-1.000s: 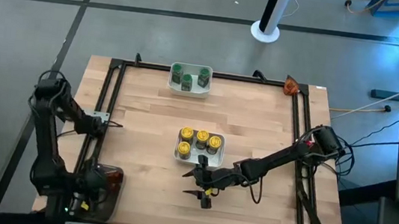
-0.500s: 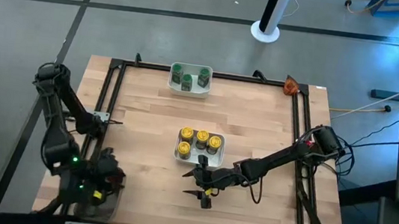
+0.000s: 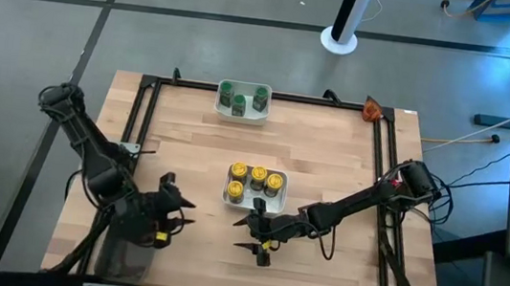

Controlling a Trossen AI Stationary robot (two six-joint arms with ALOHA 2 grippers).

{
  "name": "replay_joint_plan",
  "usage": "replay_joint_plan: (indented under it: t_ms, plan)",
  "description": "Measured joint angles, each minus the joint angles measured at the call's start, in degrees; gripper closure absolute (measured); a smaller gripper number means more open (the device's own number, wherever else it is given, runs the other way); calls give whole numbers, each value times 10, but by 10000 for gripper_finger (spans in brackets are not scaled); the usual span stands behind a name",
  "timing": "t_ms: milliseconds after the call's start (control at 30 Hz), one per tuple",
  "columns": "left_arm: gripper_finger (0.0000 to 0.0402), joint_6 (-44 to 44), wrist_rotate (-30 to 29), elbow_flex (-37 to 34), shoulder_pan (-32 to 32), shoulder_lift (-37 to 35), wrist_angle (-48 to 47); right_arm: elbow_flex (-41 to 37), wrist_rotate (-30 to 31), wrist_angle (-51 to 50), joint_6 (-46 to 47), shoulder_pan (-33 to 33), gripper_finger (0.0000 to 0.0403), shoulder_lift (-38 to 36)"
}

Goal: Sort spices by type
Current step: Put the top orange seasoning pack into the black bin

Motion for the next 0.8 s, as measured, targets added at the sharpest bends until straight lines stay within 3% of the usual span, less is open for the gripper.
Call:
replay_joint_plan:
  t_ms: [333, 800]
  plan:
    - [233, 100, 0, 0, 40, 0, 30, 0, 0, 0, 0, 0, 146, 0]
    - [233, 156, 1, -26, 74, 1, 64, 0, 0, 0, 0, 0, 145, 0]
